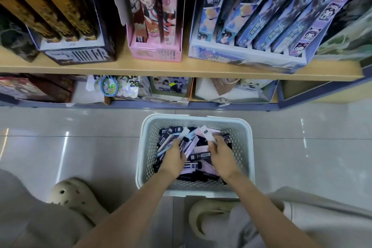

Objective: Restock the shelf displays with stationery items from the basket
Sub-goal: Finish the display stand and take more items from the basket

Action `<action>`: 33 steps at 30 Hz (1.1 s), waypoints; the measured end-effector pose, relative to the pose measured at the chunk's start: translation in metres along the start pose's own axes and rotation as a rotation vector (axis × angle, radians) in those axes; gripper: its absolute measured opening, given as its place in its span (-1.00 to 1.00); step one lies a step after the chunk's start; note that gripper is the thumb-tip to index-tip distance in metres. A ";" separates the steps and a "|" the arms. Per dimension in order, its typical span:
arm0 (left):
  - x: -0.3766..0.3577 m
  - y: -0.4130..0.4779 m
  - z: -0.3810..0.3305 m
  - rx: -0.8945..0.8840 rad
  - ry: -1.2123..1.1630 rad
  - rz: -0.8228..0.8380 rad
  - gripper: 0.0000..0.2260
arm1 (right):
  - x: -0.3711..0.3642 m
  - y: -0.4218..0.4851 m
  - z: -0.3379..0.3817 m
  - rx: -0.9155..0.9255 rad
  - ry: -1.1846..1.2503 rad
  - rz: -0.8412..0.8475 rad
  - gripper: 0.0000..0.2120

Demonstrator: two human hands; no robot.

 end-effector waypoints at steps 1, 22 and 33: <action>0.004 -0.002 -0.004 0.062 -0.172 -0.036 -0.76 | -0.002 -0.005 0.007 0.012 0.031 0.039 -0.86; 0.126 -0.061 0.003 0.086 -0.687 -0.503 -0.80 | -0.095 0.017 0.020 0.523 -0.761 0.346 -0.47; 0.124 -0.069 0.000 0.110 -0.661 -0.478 -0.81 | -0.096 0.024 0.022 0.564 -1.089 0.336 -0.53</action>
Point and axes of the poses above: each hand's wrist, its own y-axis towards the middle knuckle, its own x-axis out of the back of the hand, z = x × y, the point moved 1 cm from there along y, towards the middle knuckle, and after that the axes turned 10 degrees about -x, right-handed, at the moved point
